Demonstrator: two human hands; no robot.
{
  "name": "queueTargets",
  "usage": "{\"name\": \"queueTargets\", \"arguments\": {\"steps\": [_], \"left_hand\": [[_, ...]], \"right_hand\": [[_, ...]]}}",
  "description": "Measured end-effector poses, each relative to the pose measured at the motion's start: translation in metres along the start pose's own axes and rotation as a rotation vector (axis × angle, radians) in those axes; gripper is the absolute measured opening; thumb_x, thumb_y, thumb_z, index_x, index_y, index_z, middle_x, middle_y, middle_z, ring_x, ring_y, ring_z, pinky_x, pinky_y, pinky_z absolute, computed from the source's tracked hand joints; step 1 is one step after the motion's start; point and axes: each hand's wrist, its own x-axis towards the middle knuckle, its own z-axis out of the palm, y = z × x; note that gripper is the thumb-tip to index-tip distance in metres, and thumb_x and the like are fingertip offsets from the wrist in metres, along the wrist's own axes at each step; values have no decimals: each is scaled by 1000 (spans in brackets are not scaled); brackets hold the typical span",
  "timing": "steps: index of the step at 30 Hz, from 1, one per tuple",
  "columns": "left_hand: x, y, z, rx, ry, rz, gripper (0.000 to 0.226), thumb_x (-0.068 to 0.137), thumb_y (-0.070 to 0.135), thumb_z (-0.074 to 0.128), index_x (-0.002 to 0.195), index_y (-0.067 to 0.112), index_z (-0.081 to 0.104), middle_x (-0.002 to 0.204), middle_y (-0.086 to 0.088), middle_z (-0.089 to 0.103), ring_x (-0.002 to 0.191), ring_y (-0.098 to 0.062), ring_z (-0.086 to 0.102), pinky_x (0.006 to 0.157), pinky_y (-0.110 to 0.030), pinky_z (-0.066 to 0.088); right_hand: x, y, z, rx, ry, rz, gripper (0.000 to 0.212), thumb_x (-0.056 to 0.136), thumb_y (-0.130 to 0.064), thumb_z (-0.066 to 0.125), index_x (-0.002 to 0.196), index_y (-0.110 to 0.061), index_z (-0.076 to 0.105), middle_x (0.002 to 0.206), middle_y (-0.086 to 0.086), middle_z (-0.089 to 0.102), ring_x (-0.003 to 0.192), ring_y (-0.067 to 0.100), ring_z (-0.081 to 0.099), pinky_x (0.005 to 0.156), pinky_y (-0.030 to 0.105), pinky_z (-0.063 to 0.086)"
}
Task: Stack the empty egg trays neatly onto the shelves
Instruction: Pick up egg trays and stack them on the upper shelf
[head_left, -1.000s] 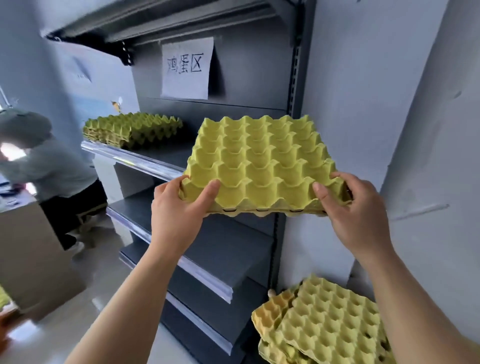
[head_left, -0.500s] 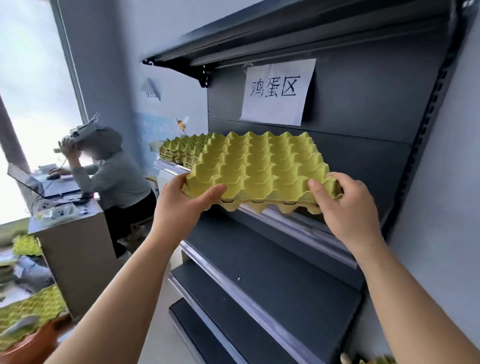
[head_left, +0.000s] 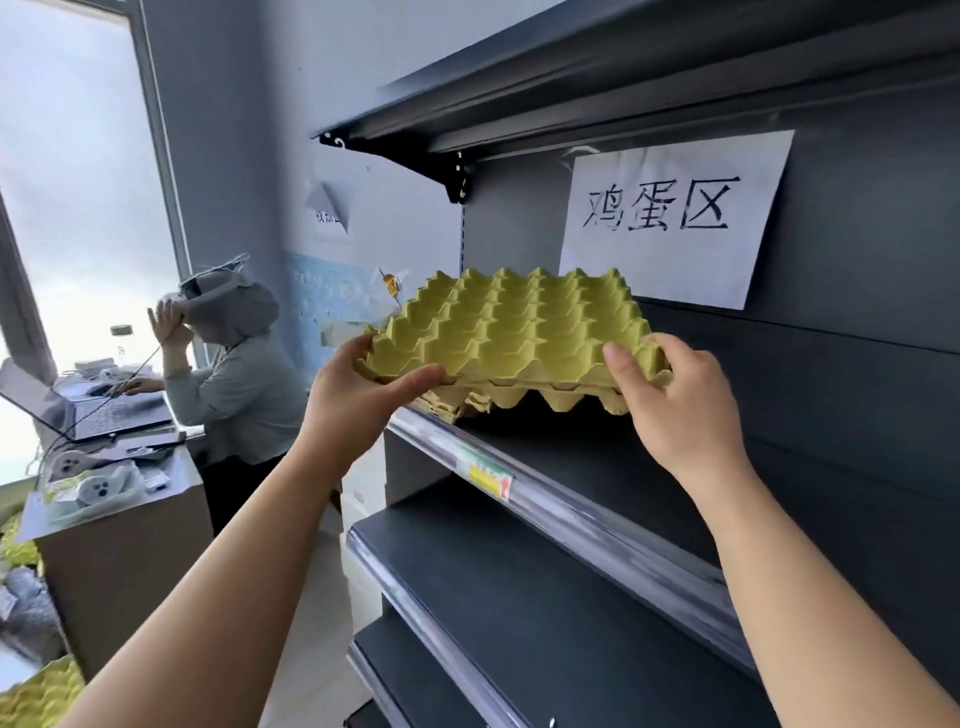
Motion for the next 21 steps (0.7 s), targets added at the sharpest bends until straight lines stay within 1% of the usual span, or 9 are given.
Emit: {"name": "queueTargets", "arguments": {"steps": [3,6,7,10,13,15,18,19,21], "left_hand": [[42,-17,0,-43,-48,18,100,46,56,86,134,24,52,97,16,67,89,1,65,85,-18,46],[87,-35,2,-66,-107,35,75,56,41,87,122,31,51,83,17,63,69,13,62,66,-5,42],[98,-41,3,-78,-118,40,72,58,37,88,119,31,51,80,17,62,65,13,61,63,-3,42],[143,-63,4,-87,-180,66,81,59,36,88,130,25,51,77,16,61,66,10,61,64,-5,42],[181,-81,6,-77,-271,92,65,63,28,87,117,26,51,63,19,66,60,14,61,58,-2,43],[202,-91,9,-78,-320,116,66,62,32,86,118,25,51,63,19,67,59,14,60,57,-4,43],[228,-105,12,-94,-385,141,99,47,54,85,132,19,51,75,13,67,63,6,64,66,-19,51],[234,-109,13,-94,-406,146,104,40,65,85,130,23,52,73,11,69,65,1,66,69,-25,54],[244,-116,16,-94,-441,167,96,33,78,80,115,35,54,74,16,72,68,-3,69,73,-35,58]], "right_hand": [[20,-8,30,-18,-26,26,97,67,-90,33,132,-20,51,115,11,54,113,24,47,94,43,45],[35,-14,61,-43,-28,61,99,65,-90,38,136,-21,47,120,12,50,115,25,47,94,38,43],[38,-15,70,-51,-27,71,100,64,-90,38,136,-22,48,120,12,50,115,25,48,94,38,43],[50,-21,102,-82,-2,127,101,62,-93,36,133,-23,50,119,10,52,114,24,49,96,43,46],[57,-30,127,-104,18,181,99,65,-91,40,137,-23,48,121,9,50,115,24,48,96,39,44],[60,-37,139,-117,30,228,95,68,-84,45,139,-22,44,124,9,48,118,25,47,92,33,40],[62,-45,153,-138,56,273,92,68,-80,47,139,-21,45,123,9,49,116,24,49,87,30,39],[62,-47,157,-147,66,281,92,68,-80,46,138,-22,46,123,9,49,115,24,49,86,30,39],[62,-49,163,-170,89,294,90,69,-80,46,138,-22,46,123,9,48,114,24,50,84,30,39]]}}
